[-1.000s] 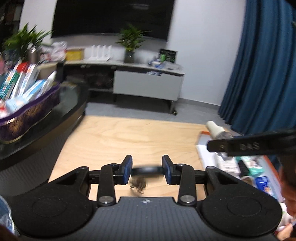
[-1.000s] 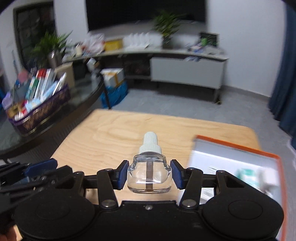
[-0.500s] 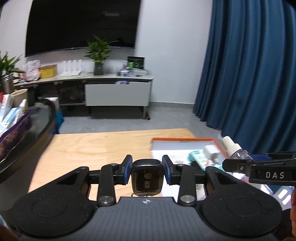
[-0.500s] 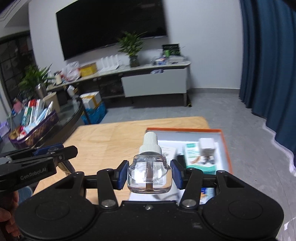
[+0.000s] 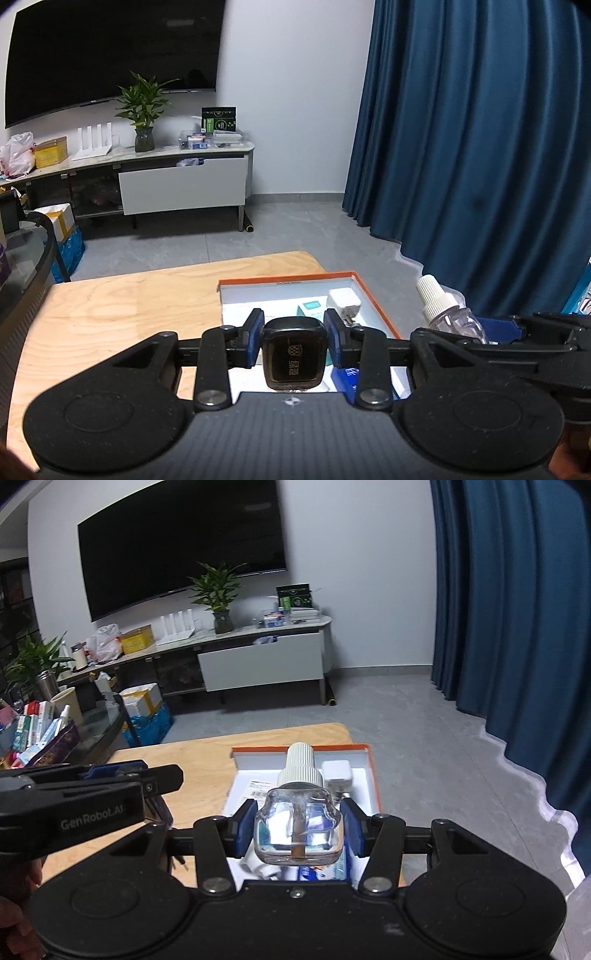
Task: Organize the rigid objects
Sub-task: 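Carry the key fob and refill bottle over the box lid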
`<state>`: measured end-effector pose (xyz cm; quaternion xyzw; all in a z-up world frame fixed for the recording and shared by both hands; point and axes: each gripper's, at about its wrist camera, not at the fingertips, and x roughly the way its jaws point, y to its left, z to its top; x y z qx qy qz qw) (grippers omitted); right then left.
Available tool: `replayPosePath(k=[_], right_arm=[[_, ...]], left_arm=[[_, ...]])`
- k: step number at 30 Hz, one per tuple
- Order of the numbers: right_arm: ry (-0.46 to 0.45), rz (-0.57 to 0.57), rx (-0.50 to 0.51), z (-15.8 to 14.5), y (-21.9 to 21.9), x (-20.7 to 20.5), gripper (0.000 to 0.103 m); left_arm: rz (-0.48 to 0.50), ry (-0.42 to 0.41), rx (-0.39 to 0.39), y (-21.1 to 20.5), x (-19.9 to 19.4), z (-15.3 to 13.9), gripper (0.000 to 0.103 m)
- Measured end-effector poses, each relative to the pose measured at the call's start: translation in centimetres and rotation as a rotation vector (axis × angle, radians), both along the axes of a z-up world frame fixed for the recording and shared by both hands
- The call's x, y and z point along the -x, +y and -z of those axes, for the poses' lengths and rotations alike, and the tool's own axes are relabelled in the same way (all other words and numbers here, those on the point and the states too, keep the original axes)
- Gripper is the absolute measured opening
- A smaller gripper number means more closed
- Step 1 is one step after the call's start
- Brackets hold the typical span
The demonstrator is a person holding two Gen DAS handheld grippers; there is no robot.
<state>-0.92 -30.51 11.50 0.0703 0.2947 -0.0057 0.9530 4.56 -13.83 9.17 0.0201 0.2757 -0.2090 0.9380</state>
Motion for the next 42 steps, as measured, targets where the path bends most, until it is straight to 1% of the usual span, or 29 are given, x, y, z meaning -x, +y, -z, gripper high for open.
replayPosePath(k=[7, 27, 42], right_arm=[[0.003, 0.01, -0.02, 0.3, -0.8, 0.2, 0.06], [0.016, 0.004, -0.009, 0.9, -0.4, -0.2, 0.06], [0.027, -0.001, -0.019, 1.4, -0.2, -0.6, 0.06]], left_arm=[[0.004, 0.0, -0.022, -0.9, 0.5, -0.1, 0.036], [-0.007, 0.026, -0.013, -1.0, 0.1, 0.3, 0.036], [-0.008, 0.039, -0.006, -0.7, -0.2, 0.6, 0.036]])
